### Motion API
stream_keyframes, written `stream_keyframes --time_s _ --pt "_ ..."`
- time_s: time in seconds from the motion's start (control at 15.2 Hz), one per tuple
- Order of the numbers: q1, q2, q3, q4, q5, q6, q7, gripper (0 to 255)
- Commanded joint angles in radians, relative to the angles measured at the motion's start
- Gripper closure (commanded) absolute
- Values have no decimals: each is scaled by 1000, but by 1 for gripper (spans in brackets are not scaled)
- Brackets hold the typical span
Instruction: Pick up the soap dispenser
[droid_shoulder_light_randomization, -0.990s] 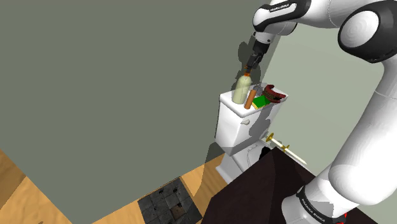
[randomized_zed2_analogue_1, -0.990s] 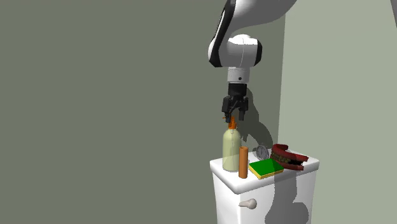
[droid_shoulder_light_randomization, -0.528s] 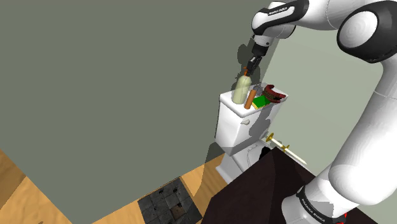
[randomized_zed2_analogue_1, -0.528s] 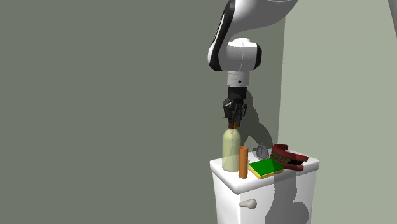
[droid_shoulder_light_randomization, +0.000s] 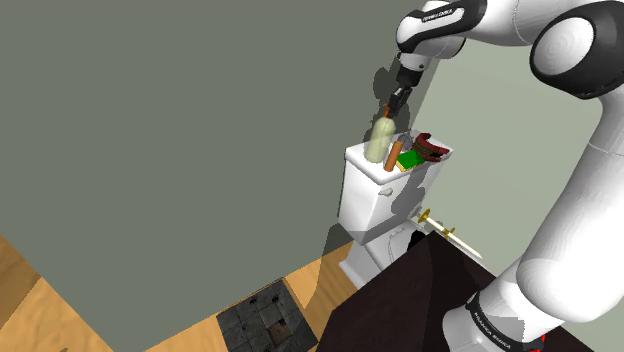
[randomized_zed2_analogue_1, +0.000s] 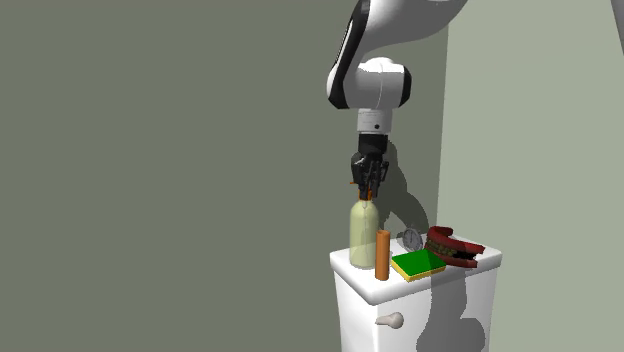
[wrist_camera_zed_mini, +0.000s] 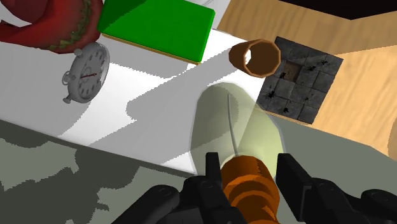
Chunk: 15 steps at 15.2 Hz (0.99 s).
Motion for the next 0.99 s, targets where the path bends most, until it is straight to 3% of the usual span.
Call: stream_keyframes --time_s 0.0,0.92 --pt "0 -6 -1 17 -3 -22 2 255" --pt "-6 -14 -6 170 -11 -183 13 255"
